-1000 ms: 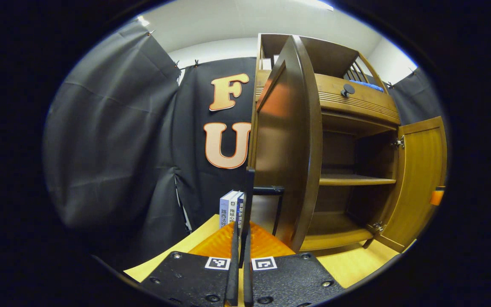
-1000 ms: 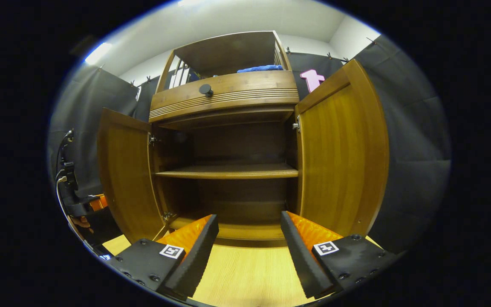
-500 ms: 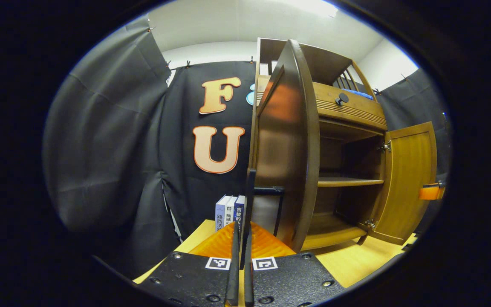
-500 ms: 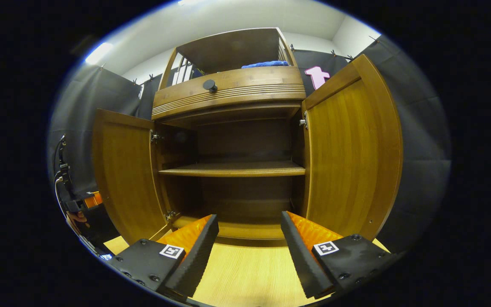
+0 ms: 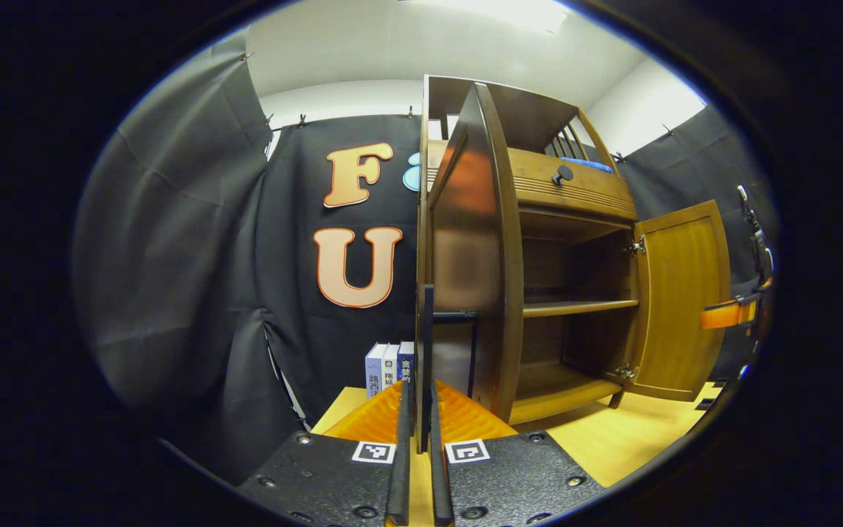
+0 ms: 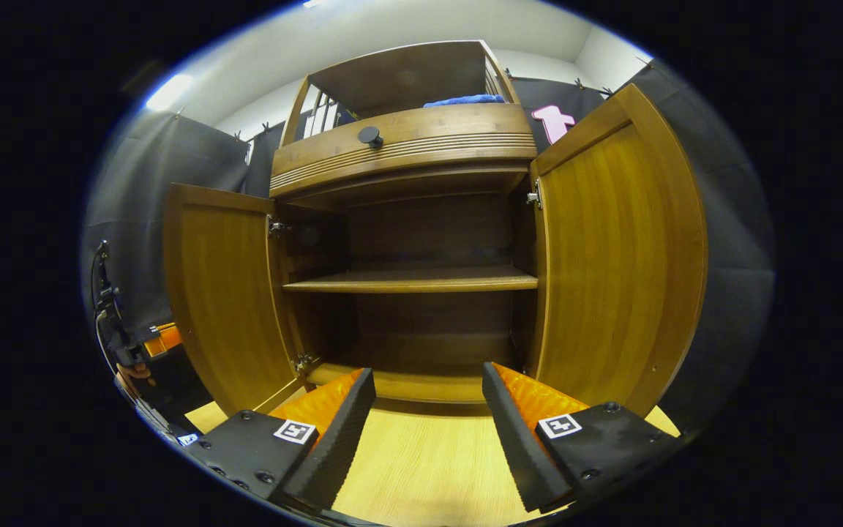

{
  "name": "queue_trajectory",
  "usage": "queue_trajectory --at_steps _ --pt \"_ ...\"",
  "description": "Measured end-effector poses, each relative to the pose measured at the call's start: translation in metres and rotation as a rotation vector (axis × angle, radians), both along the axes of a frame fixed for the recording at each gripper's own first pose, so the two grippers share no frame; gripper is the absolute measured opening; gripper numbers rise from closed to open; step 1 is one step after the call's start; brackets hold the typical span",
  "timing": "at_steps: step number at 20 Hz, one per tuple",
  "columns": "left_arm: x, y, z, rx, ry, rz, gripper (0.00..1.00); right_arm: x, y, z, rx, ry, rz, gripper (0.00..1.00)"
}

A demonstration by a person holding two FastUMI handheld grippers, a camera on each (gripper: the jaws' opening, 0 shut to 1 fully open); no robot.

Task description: Open the right door of the double-door shoe cabinet with the right hand, and open the left door with the left hand.

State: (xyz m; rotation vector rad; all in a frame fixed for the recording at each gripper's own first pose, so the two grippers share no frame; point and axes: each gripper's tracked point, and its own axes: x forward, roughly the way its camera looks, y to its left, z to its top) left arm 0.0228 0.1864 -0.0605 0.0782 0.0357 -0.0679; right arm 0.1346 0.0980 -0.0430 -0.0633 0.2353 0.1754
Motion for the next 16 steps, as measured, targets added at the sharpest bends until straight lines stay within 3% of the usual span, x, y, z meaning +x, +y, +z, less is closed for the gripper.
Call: queue_trajectory --at_steps 4,5,8,9,11,12,16 --pt "-0.036 0.001 0.002 0.041 0.033 0.054 0.10 0.002 0.000 -0.002 0.007 0.000 0.004 0.95" --pt "-0.045 -0.002 0.005 0.037 0.037 0.062 0.00 0.004 0.000 -0.003 0.006 0.002 0.007 0.95" --pt "-0.070 -0.026 0.024 0.035 0.019 0.059 0.06 0.010 0.006 -0.004 -0.003 0.006 0.025 0.95" --pt "-0.073 -0.038 0.032 0.030 0.003 0.042 0.00 0.012 0.008 -0.003 -0.007 0.002 0.033 0.95" --pt "-0.072 -0.067 0.044 0.018 -0.016 -0.014 0.00 0.016 0.014 -0.003 -0.010 -0.004 0.049 0.95" --pt "-0.073 -0.083 0.047 0.008 -0.023 -0.046 0.06 0.017 0.017 -0.001 -0.009 -0.007 0.059 0.95" --pt "-0.063 -0.136 0.058 -0.015 -0.050 -0.138 0.00 0.013 0.024 0.002 -0.012 -0.031 0.070 0.90"
